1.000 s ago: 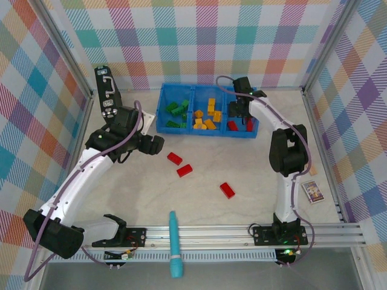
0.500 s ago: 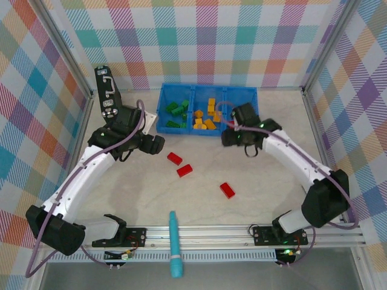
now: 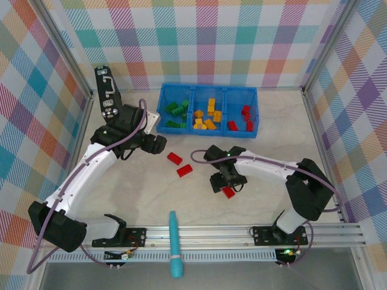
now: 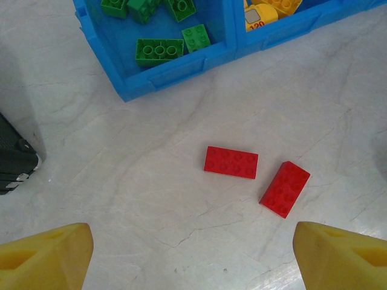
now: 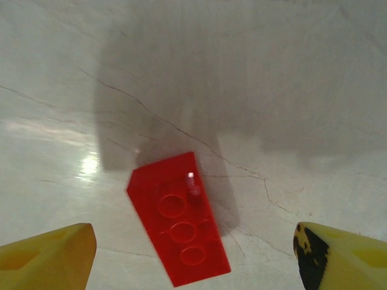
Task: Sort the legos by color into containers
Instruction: Pick up the lego from the bottom-center of the table.
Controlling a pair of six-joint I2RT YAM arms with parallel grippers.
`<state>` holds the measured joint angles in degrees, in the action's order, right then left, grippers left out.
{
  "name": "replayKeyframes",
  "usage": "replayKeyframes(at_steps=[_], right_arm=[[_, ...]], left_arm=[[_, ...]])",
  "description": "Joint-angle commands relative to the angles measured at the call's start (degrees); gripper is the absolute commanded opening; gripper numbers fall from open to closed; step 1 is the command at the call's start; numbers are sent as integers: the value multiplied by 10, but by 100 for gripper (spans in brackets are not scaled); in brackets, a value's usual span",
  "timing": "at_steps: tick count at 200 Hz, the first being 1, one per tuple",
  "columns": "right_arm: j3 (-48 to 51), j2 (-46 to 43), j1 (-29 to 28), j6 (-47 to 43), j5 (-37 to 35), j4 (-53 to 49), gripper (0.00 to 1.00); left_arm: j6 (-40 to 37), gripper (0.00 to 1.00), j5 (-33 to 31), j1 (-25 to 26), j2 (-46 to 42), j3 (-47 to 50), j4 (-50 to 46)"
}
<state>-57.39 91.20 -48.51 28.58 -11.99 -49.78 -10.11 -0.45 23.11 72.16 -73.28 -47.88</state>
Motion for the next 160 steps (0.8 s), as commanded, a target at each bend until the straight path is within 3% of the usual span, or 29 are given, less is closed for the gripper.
replayKeyframes(at_steps=[1,31,88,123,160], right_arm=[[36,12,-2,21,-4,12,85],[58,28,-3,26,10,37,81],[64,27,-4,30,12,37,36],[46,5,12,37,-16,16,31],[-28,-35,117,-24,-30,25,30]], left_arm=[[-3,86,12,-3,-18,6,9],[-3,86,8,-3,-26,9,9],[-3,86,4,-3,-29,13,14],[-5,86,1,-3,-31,16,16],[-9,87,-13,-3,-36,16,17]])
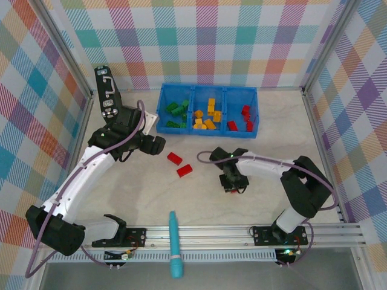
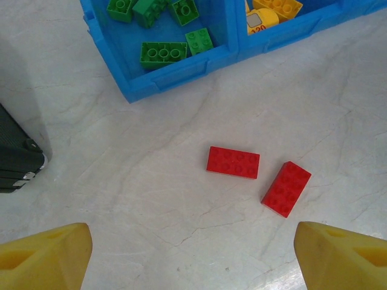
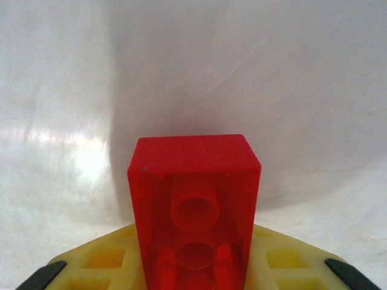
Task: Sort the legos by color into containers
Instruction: Pick up the lego from the bottom-center of the table, then place the lego in the container.
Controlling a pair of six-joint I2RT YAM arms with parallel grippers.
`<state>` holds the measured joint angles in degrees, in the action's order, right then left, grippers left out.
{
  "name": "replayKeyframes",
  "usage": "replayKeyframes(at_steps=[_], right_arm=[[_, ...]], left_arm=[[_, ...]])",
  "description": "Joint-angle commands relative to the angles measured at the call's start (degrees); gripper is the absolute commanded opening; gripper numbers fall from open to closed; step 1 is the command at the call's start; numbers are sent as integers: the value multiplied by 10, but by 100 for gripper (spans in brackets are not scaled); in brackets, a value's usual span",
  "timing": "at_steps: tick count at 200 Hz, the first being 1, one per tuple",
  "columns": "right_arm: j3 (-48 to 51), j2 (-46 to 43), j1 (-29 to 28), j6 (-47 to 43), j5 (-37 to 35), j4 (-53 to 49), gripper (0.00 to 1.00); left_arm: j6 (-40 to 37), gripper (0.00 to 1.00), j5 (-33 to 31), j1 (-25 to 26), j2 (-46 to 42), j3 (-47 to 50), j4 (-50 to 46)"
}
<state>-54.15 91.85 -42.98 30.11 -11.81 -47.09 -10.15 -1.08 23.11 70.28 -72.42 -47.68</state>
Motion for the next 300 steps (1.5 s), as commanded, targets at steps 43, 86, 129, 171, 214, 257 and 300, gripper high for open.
replayKeyframes(at_steps=[43,86,129,171,214,257,300], right_arm=[[-192,-9,177,-153,-52,50,30],[-340,104,190,-259,-101,97,31],[-433,215,226,-314,-71,169,32],[-574,320,249,-336,-69,144,33],[-720,407,272,-340,-39,74,36],[-745,435,278,-339,-26,64,39],[-724,430,281,-333,-21,77,42]], left_arm=[[-9,87,-7,-3,-25,10,20],[-9,87,-12,-3,-17,-3,9],[-12,87,-19,-3,-15,-2,12],[-12,87,-23,-3,-16,-3,9],[-8,86,-20,-3,4,-7,16],[-4,86,-15,-3,20,-16,15],[-3,86,-12,-3,21,-18,12]])
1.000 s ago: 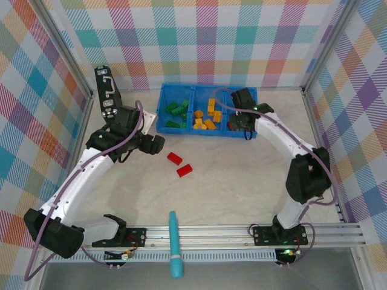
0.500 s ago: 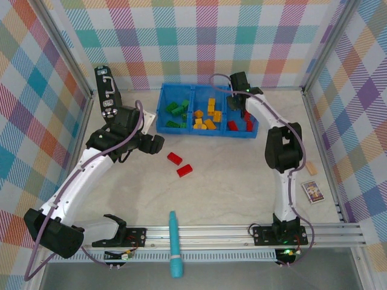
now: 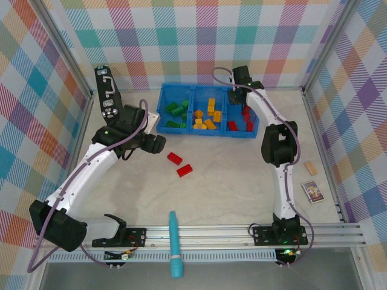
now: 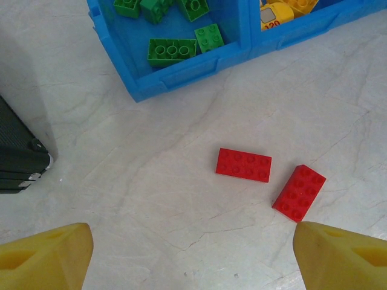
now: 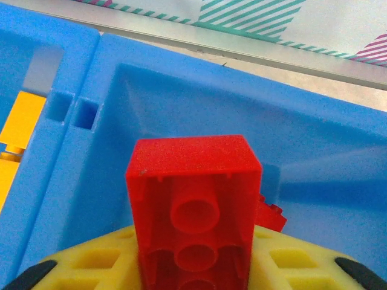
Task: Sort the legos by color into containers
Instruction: Place the lego in the container, then pick up the lego from the center of the table.
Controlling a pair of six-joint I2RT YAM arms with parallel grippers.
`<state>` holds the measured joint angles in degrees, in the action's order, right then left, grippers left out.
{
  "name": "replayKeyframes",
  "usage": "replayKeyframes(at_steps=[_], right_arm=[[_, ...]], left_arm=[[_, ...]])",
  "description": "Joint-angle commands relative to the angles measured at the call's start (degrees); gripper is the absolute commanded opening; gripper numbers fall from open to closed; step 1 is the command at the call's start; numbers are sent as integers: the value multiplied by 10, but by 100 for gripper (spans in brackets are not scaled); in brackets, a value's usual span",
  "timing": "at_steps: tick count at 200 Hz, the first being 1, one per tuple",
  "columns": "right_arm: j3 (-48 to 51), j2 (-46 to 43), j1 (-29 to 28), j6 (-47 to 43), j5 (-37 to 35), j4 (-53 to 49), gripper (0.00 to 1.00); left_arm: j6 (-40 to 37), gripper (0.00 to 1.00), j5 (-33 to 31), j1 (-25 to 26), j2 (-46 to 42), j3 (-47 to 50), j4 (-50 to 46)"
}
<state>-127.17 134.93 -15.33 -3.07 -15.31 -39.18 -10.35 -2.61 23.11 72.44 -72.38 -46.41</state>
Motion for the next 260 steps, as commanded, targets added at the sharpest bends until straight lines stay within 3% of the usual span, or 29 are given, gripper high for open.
replayKeyframes(at_steps=[1,41,94,117,127,149,164,199,224,241,260], right_arm=[[7,-1,4,-2,14,-2,42],[7,-8,5,-3,17,-1,51],[50,-83,1,34,32,-37,51],[103,-156,-11,138,-23,-74,52],[136,-192,-16,198,-20,-89,58],[262,-284,-51,304,-16,-47,60],[288,-306,-77,325,-10,-60,59],[299,-315,-151,121,65,-38,59],[301,-307,-190,-39,213,-23,61],[283,-279,-199,-181,377,-74,71],[306,-266,-232,-291,366,-57,77]], left_arm=[[-1,85,3,-3,-1,-19,-1],[0,86,10,-3,3,-30,-9],[-1,86,7,-3,-1,-31,-9],[-1,86,2,-3,-4,-25,-6],[-2,86,1,-3,-3,-23,-5],[-2,86,-5,-3,-3,-27,-10],[-5,86,-6,-3,-17,-18,-5],[-14,88,-13,-3,-64,8,12],[-14,88,-6,-3,-92,26,20],[-13,89,-12,-3,-114,37,19],[-18,89,-22,-3,-143,47,16]])
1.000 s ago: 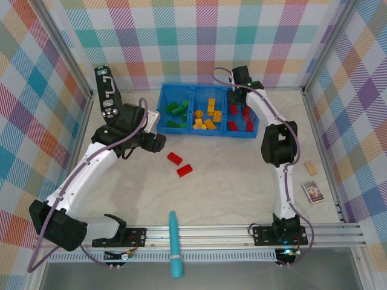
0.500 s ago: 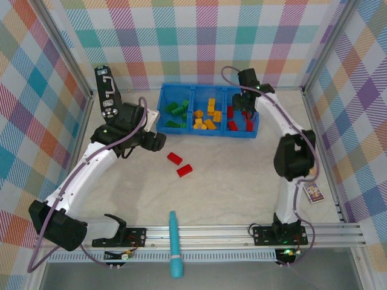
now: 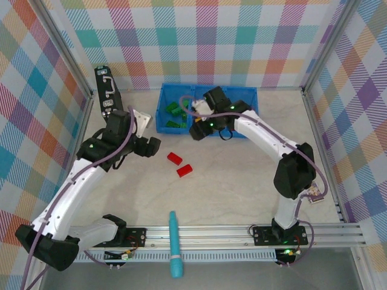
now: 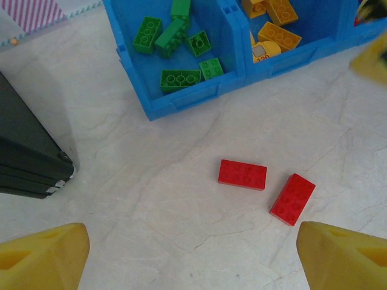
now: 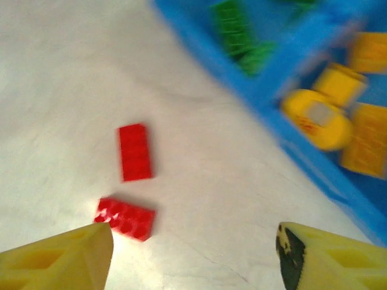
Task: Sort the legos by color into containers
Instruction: Pick up the lego from the center of the table.
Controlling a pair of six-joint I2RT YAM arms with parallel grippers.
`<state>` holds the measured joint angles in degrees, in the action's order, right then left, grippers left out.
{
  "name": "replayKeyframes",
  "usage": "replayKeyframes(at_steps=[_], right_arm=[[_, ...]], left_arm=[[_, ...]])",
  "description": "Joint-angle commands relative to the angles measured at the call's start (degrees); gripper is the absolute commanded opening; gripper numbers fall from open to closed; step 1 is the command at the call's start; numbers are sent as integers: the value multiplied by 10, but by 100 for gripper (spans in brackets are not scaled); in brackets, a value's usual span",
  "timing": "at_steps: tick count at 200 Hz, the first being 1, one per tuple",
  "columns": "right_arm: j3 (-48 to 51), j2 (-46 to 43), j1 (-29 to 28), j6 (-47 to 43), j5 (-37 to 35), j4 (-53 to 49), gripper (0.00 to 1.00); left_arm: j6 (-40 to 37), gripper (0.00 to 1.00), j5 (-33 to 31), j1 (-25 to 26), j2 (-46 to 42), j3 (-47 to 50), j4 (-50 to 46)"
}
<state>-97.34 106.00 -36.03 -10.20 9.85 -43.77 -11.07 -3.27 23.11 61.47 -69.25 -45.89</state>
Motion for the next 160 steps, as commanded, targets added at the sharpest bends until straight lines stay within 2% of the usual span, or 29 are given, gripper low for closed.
replayKeyframes(at_steps=[1,14,40,58,78,106,160], right_arm=[[10,23,-26,-225,114,-10,78],[38,25,-44,-287,105,21,82],[56,52,-69,-377,113,57,90],[41,85,-90,-420,116,45,92],[51,98,-101,-435,132,52,95],[78,124,-134,-478,64,52,96],[135,118,-147,-498,22,106,95]], left_arm=[[-11,89,-16,-3,-35,17,11],[-7,89,-21,-3,-54,26,12],[8,89,22,-2,-83,40,6],[5,89,2,-1,-104,49,-1],[-2,89,-11,-1,-122,53,-7],[-5,90,-13,-1,-128,61,-3],[-10,91,-20,2,-124,67,7]])
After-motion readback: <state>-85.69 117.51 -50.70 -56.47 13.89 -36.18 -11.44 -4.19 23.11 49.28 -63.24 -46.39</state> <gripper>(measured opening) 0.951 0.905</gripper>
